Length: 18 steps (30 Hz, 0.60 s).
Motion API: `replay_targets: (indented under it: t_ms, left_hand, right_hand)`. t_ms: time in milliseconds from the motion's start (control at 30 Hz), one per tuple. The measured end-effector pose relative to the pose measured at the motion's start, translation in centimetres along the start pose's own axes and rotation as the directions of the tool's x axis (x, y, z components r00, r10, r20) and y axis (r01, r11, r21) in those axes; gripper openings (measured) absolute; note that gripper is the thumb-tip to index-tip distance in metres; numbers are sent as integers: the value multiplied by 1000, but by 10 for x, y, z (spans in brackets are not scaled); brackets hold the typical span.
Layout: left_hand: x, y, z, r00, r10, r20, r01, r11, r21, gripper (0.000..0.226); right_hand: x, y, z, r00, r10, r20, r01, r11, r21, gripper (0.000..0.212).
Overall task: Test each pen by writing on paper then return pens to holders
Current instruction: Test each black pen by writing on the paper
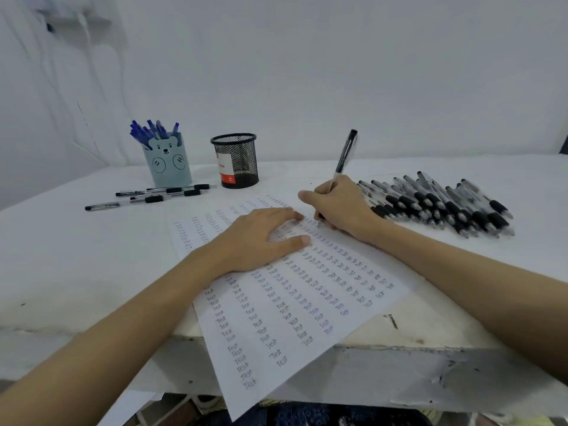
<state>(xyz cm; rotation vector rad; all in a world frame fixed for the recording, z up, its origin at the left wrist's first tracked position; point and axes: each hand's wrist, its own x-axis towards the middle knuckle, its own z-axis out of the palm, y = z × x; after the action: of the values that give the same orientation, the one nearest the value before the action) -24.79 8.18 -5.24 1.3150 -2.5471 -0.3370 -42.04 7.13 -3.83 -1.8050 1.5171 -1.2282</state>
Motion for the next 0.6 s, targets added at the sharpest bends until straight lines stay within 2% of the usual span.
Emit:
replay_targets:
  t_ms: [167, 467, 600]
  left_hand:
    - [1, -5, 4, 999, -2, -40, 1, 1000, -17, 77]
    - [1, -2, 3, 999, -14, -38, 14, 1000, -11, 72]
    - [-1, -1, 3, 999, -21, -32, 20, 1000, -14, 69]
  right_hand:
    - [3, 6, 0, 995, 3, -103, -3, 1000, 3, 43]
    - [0, 5, 0, 999, -16, -30, 16, 1000, -20, 37]
    - [0, 5, 2, 997, -31, -64, 29, 999, -41, 41]
